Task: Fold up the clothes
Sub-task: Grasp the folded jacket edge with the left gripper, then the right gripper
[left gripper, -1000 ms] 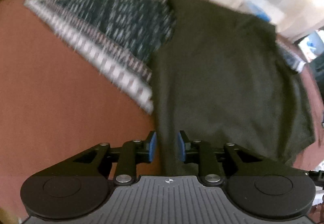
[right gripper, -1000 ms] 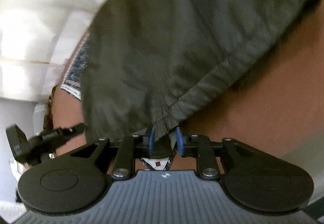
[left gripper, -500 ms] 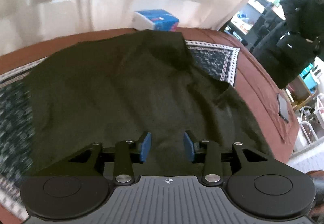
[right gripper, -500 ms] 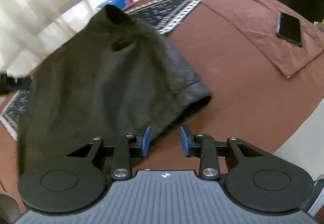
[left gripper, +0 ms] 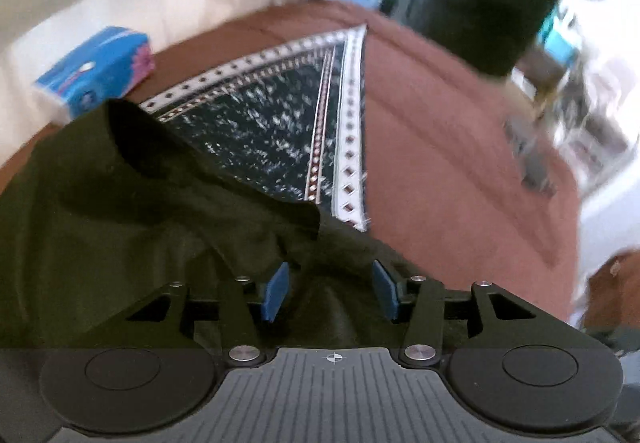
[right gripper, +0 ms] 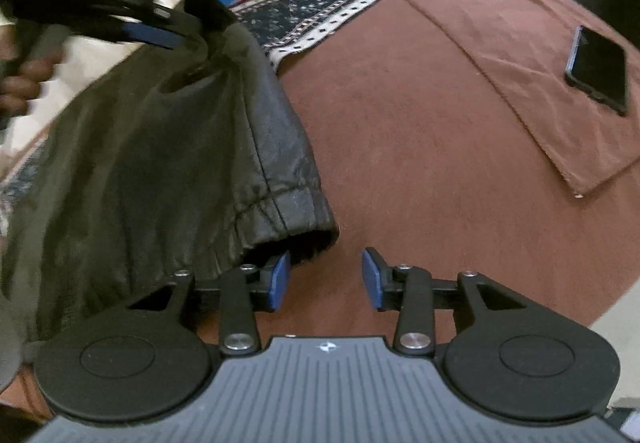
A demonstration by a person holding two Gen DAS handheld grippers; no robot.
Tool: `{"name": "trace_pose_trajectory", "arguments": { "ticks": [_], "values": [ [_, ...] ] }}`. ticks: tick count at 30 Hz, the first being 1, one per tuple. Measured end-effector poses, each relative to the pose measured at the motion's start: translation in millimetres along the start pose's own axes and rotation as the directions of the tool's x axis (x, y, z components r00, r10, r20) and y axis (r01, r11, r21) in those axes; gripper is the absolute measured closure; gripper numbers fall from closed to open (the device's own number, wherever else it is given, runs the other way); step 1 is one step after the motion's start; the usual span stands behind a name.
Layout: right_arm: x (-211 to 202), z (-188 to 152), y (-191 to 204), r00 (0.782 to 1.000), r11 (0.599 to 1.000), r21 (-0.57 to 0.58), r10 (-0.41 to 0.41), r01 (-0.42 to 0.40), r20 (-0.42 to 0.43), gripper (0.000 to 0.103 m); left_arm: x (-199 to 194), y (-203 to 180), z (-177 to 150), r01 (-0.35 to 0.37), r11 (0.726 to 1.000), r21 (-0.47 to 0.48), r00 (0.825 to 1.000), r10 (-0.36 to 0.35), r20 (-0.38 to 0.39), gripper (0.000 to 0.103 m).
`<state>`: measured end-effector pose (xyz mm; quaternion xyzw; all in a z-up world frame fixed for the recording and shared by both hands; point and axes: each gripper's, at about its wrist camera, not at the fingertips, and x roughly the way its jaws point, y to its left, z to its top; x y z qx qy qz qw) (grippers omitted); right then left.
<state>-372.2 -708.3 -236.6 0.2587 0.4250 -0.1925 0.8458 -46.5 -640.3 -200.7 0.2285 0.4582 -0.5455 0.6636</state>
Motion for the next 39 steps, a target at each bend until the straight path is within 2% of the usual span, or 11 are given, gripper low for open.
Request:
{"name": "trace_pose_trajectory", "arguments": {
  "ticks": [5, 8, 9, 10, 12, 18, 24, 33, 34, 37, 39],
  "values": [
    [3, -1, -11, 0.998, 0.998, -0.014, 0.056, -0.056, -0.007, 0.057, 32, 3, 4, -0.036, 0.998, 0.053, 0.993, 0.042, -0.106, 0.041],
    [5, -2, -14, 0.997, 0.996, -0.020, 0.081, -0.081, -0.004, 0.057, 37, 5, 1, -0.008, 0.999, 0.051, 0.991, 0.015, -0.130, 0.045],
    [7, -2, -11, 0.996, 0.996, -0.022, 0.088, -0.088, -0.001, 0.057, 37, 5, 0, 0.009, 0.999, 0.048, 0.991, -0.002, -0.134, 0.058],
    [10, -1, -9, 0.996, 0.996, -0.020, 0.093, -0.093, 0.000, 0.054, 37, 4, 0, 0.033, 0.999, 0.039, 0.990, -0.027, -0.137, 0.093],
    [11, -2, -7, 0.996, 0.996, -0.012, 0.093, -0.093, 0.001, 0.052, 33, 2, 0, 0.063, 0.998, 0.027, 0.990, -0.059, -0.125, 0.102],
    [7, -9, 0, 0.994, 0.993, 0.036, 0.109, -0.110, 0.023, 0.052, -14, 34, 10, 0.191, 0.976, -0.106, 0.981, -0.194, -0.014, 0.103],
    [14, -24, 30, 0.988, 0.988, -0.018, 0.154, -0.154, -0.002, 0.054, -50, 60, 7, 0.184, 0.971, -0.150, 0.983, -0.180, 0.043, 0.103],
    [30, -35, 63, 0.978, 0.980, 0.007, 0.201, -0.201, -0.058, 0.056, -46, 55, 5, 0.223, 0.963, -0.150, 0.973, -0.212, 0.087, 0.103],
    [32, -37, 66, 0.976, 0.978, 0.019, 0.210, -0.209, -0.064, 0.058, -47, 57, 6, 0.235, 0.958, -0.166, 0.970, -0.220, 0.106, 0.103],
    [39, -40, 73, 0.953, 0.959, 0.087, 0.278, -0.269, -0.122, 0.100, -54, 61, 10, 0.256, 0.948, -0.190, 0.962, -0.231, 0.146, 0.103],
    [29, -39, 75, 0.918, 0.917, 0.168, 0.383, -0.363, -0.105, 0.101, -59, 61, 13, 0.257, 0.948, -0.187, 0.960, -0.229, 0.159, 0.103]
  ]
}}
